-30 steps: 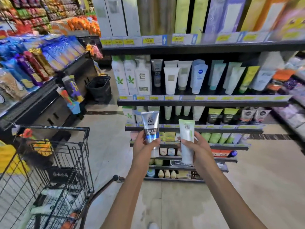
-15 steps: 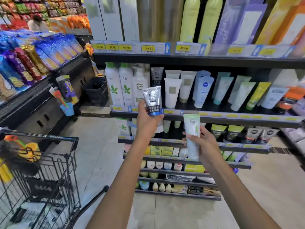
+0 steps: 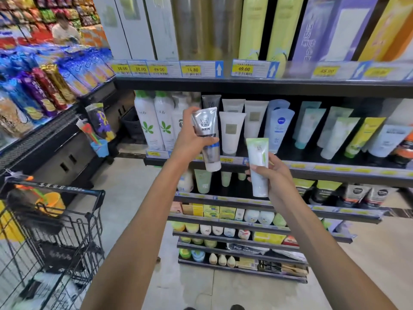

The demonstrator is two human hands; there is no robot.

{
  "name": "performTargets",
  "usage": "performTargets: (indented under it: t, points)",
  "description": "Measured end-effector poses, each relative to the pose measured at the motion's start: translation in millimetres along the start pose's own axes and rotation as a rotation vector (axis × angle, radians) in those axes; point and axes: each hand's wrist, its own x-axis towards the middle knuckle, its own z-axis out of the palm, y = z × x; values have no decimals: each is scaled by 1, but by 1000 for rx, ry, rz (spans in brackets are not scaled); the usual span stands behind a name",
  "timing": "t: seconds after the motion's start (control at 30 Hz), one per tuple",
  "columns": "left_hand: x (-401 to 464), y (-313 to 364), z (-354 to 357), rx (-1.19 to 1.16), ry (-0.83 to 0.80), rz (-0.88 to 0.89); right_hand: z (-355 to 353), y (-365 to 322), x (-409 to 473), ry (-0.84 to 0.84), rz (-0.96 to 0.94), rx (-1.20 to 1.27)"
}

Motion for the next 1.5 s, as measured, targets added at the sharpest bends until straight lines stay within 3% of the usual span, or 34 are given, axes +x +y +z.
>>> performTargets:
  t: [0.27, 0.77, 1.3, 1.5]
  points:
    - [28, 16, -14, 153, 44, 36, -4, -13, 34, -41, -7, 18]
    - [66, 33, -20, 700, -136, 290, -10, -12, 48, -68, -6, 46]
    - [103, 38, -13, 1253, -271, 370, -21, -6, 44, -13, -9, 36]
    - [121, 38, -7, 1298, -310, 329, -25, -6, 39, 5, -15, 29]
